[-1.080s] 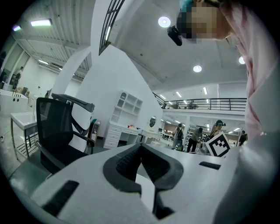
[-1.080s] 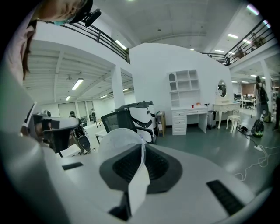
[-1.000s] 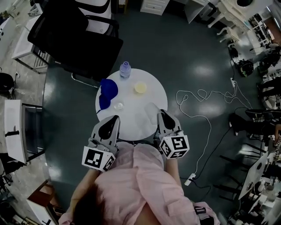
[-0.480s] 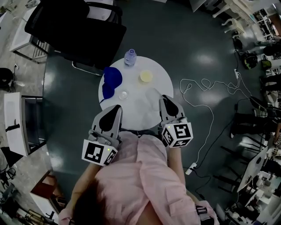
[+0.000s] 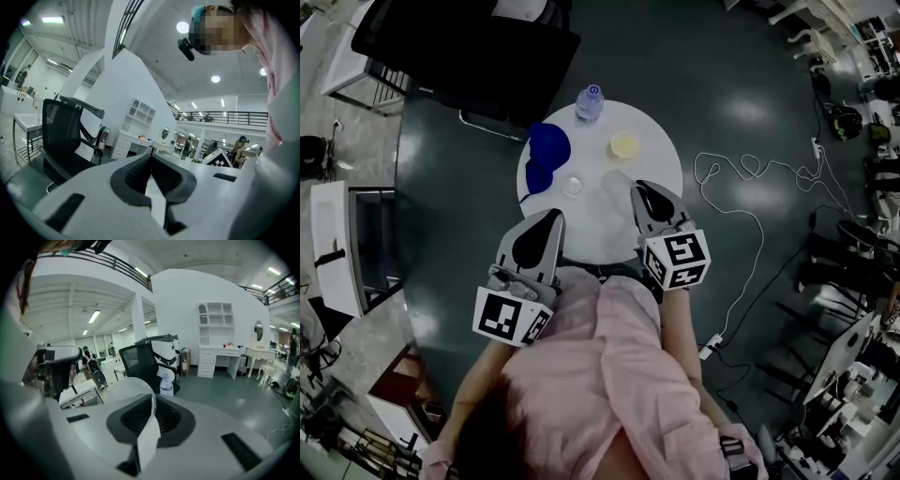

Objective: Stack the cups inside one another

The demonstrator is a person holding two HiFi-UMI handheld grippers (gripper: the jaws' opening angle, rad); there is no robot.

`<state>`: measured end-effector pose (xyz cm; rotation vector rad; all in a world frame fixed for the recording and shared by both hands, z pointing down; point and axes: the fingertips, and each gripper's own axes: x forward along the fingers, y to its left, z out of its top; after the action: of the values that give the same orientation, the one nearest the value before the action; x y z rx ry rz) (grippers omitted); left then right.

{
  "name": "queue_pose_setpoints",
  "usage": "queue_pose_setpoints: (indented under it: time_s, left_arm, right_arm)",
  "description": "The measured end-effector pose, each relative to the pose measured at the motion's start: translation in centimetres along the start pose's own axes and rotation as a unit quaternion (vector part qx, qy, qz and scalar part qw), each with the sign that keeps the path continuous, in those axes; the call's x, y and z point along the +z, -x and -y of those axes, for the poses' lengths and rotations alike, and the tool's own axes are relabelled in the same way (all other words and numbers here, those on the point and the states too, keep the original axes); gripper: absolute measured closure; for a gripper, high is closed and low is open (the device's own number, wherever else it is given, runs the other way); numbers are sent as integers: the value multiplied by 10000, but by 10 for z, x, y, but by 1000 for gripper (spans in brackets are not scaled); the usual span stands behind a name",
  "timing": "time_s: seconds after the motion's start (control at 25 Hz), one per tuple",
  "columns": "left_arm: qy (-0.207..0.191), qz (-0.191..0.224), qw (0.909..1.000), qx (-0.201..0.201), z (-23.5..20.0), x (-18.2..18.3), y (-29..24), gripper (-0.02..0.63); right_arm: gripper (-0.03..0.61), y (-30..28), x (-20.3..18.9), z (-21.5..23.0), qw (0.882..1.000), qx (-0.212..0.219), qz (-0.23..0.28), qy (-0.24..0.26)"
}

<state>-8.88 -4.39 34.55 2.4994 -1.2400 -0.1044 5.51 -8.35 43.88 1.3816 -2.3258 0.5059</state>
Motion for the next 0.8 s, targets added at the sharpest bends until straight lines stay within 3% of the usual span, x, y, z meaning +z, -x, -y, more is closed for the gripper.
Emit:
queue_pose_setpoints:
  time_s: [0.4,0.8]
  left_arm:
    - [40,65,9996,276,-7,1,2,595]
    - [59,66,9990,434,-11,2,3,595]
  right_arm:
    - [540,-46,-22,-8,9964,480,-623,304]
    - [540,-77,-48,-21,9856,953,-1263,601]
